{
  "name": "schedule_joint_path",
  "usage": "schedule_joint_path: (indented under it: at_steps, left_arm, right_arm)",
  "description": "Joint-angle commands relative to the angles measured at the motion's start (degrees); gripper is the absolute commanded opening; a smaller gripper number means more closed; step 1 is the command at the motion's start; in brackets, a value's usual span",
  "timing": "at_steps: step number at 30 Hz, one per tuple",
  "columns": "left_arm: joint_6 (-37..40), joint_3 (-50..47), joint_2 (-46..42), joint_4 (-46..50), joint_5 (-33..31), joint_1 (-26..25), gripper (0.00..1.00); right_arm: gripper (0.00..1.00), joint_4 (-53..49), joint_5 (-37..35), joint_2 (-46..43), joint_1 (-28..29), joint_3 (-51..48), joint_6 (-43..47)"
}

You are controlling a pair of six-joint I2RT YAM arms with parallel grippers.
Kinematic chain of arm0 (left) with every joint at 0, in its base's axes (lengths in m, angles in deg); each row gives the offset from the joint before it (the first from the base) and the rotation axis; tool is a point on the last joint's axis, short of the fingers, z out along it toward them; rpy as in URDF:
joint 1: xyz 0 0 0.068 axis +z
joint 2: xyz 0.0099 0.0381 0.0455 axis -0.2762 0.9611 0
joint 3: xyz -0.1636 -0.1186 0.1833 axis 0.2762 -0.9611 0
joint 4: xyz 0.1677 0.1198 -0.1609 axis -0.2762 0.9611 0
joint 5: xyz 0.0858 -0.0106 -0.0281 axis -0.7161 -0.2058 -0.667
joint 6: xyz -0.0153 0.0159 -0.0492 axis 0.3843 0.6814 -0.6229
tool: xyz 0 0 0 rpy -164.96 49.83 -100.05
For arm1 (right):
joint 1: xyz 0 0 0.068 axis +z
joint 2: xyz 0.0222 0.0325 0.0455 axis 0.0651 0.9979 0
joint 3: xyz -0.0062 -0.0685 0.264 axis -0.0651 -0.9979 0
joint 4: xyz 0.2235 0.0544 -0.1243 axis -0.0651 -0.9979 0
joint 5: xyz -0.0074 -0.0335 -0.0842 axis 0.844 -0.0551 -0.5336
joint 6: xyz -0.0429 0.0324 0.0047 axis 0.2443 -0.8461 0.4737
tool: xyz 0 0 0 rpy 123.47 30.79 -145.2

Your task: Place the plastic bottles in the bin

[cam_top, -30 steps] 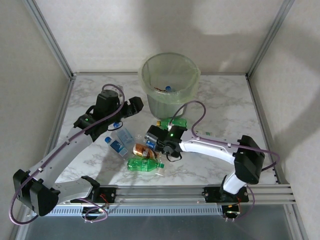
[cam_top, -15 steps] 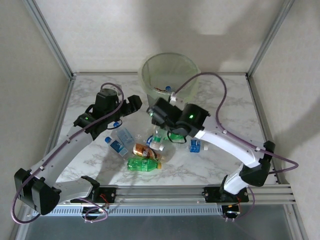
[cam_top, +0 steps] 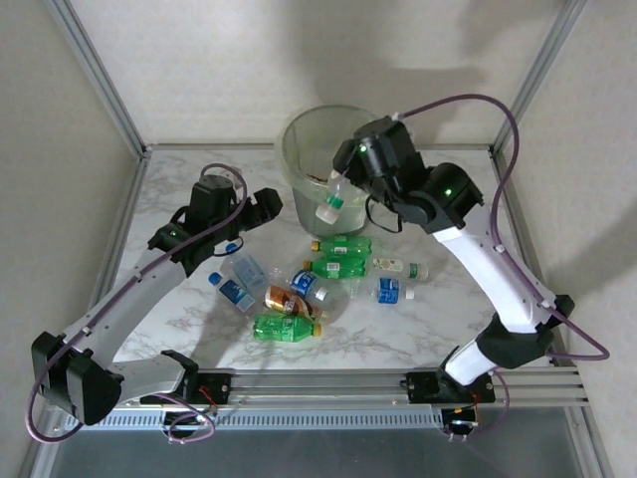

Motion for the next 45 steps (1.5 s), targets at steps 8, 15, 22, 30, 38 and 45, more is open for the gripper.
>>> schedule_joint_path:
  at_steps: [8, 15, 22, 30, 38, 45]
  left_arm:
    - [0.4, 1.8, -0.4, 0.0, -0.2, 1.3, 0.86]
    - [0.9, 1.1, -1.7, 1.0, -0.9, 3.3, 0.86]
    - [1.4, 0.4, -2.2, 1.7, -0.3, 6.4, 0.87]
    - [2.4, -0.2, -2.2, 2.0, 0.8, 9.6, 0.88]
    - [2.0, -1.7, -1.6, 1.5, 1.7, 10.8, 0.89]
    - [1.6, -3.7, -1.5, 3.1, -0.1, 11.3, 0.89]
  right_arm:
    - [0.52, 7.1, 6.3, 9.6, -8.6, 9.4, 7.5]
    - [0.52, 10.3, 9.0, 16.3, -12.2, 12.0, 10.3]
    - [0.52, 10.8, 11.6, 24.7, -13.6, 18.2, 11.9]
    - [0.67, 12.0, 13.8, 30.5, -13.7, 19.9, 12.3]
    - [0.79, 11.8, 15.4, 31.4, -13.7, 20.7, 13.8]
    - [0.82, 12.5, 14.8, 26.6, -12.7, 17.9, 15.1]
